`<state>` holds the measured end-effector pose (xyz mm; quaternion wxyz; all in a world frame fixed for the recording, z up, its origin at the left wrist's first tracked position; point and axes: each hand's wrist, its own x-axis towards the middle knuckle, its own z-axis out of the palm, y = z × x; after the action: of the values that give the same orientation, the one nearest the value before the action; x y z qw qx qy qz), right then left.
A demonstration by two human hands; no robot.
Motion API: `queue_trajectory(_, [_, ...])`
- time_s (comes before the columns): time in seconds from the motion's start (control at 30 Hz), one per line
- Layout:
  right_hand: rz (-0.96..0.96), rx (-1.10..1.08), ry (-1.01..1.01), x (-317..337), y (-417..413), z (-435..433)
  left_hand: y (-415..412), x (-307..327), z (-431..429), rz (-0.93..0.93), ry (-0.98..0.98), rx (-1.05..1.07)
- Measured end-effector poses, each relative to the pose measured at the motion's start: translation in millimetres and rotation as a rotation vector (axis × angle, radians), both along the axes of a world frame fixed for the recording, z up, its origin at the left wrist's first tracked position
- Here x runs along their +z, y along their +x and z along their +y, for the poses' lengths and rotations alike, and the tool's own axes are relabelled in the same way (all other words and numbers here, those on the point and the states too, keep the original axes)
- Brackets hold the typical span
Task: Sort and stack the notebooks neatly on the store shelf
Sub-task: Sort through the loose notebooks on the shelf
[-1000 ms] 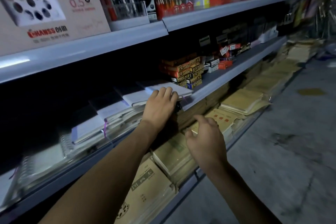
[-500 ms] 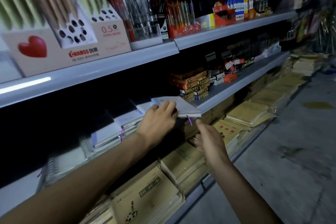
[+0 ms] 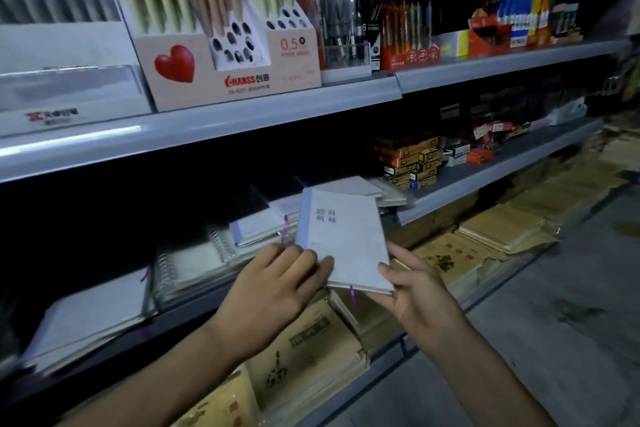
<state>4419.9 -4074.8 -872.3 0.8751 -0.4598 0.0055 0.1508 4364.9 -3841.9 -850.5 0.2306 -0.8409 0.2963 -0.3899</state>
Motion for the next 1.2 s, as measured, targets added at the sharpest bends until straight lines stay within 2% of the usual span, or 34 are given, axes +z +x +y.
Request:
queue_trajectory(0.07, [-0.072, 0.011, -0.068, -2.5, -6.0, 2.4, -21.4, -9.1, 7.8, 0.185, -0.237, 0.028])
queue_trajectory(0.13, [-0.14, 0.037, -0.124, -3.6, -11.4, 5.3, -45.0, -13.0, 10.0, 0.36, -0.641, 0.139])
queue_trajectory(0.2, [-0.188, 0.051, -0.154, -2.0, -15.6, 9.9, -60.2, -17.9, 11.6, 0.542, -1.14, 0.227])
queue_trajectory(0.27, [-0.219, 0.071, -0.164, -0.7, -20.2, 17.7, -66.8, -17.3, 12.5, 0.738, -1.705, 0.162])
queue_trajectory(0.3, [-0.231, 0.079, -0.169, -0.4, -22.4, 22.4, -67.9, -17.4, 12.4, 0.814, -1.919, 0.099])
queue_trajectory(0.37, [-0.252, 0.094, -0.185, 0.8, -26.7, 34.3, -72.0, -17.9, 12.5, 0.899, -2.14, -0.018])
queue_trajectory(0.5, [-0.303, 0.136, -0.233, 1.4, -34.6, 63.9, -85.9, -22.1, 20.5, 0.885, -2.247, -0.147])
queue_trajectory(0.6, [-0.325, 0.174, -0.248, -2.7, -39.3, 88.6, -97.2, -33.1, 38.2, 0.726, -2.222, -0.072])
queue_trajectory(0.77, [-0.39, 0.232, -0.308, -14.1, -51.9, 142.2, -120.8, -47.8, 69.3, 0.494, -2.307, -0.043])
queue_trajectory(0.93, [-0.419, 0.329, -0.273, -13.5, -63.8, 193.4, -137.3, -48.6, 101.6, 0.212, -2.319, -0.024])
queue_trajectory(1.1, [-0.482, 0.45, -0.292, -10.6, -74.3, 229.3, -147.9, -50.7, 125.8, 0.057, -2.339, -0.028])
queue_trajectory(1.2, [-0.586, 0.47, -0.352, -4.6, -79.0, 247.8, -150.4, -49.0, 134.8, -0.05, -2.344, -0.027])
